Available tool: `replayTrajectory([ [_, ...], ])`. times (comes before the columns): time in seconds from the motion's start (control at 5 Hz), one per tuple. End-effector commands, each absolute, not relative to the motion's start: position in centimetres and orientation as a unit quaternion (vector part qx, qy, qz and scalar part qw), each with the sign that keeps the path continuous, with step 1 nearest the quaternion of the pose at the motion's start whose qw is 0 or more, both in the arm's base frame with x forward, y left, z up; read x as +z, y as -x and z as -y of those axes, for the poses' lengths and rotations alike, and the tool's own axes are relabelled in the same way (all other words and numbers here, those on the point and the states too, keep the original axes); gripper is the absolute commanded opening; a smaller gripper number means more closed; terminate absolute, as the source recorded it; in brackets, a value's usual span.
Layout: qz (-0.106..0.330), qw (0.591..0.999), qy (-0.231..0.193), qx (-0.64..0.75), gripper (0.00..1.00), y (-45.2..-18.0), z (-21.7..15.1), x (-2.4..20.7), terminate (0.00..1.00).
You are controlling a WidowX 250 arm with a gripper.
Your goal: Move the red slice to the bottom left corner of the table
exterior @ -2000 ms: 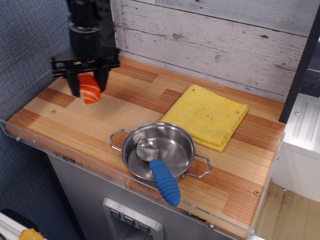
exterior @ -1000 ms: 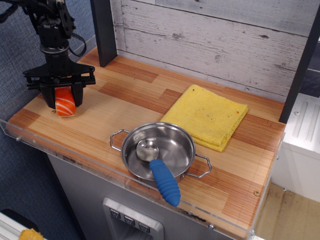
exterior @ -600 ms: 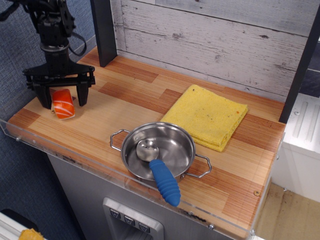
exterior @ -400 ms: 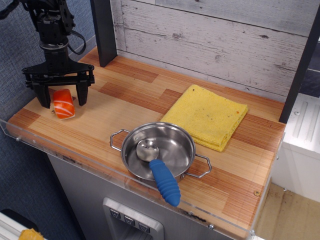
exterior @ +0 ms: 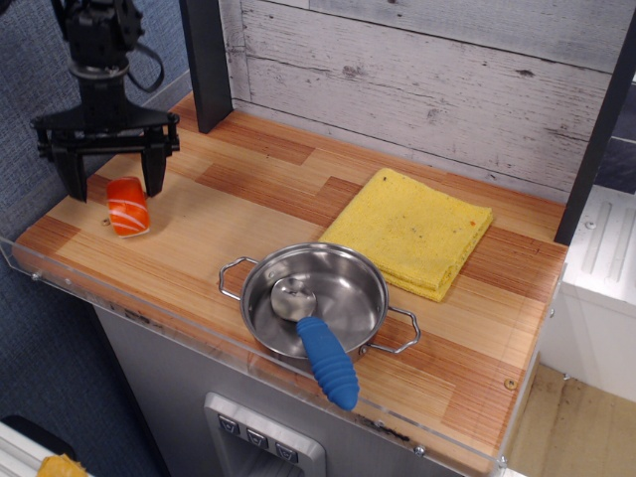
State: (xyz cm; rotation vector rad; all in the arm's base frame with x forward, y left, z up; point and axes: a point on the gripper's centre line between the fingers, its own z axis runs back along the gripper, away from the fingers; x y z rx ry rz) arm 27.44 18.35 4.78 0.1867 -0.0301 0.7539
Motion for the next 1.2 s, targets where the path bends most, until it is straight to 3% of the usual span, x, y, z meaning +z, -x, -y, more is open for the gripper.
replayTrajectory([
  [0.0,0.016,0.909,-0.119,0.4,1.0,-27.6,-17.1,9.8,0.0],
  [0.4,0.031,0.9,-0.079,0.427,1.0,-26.9,-14.1,11.3,0.0],
  [1.0,0.044,0.94,-0.03,0.337,1.0,-28.2,-6.2,12.0,0.0],
])
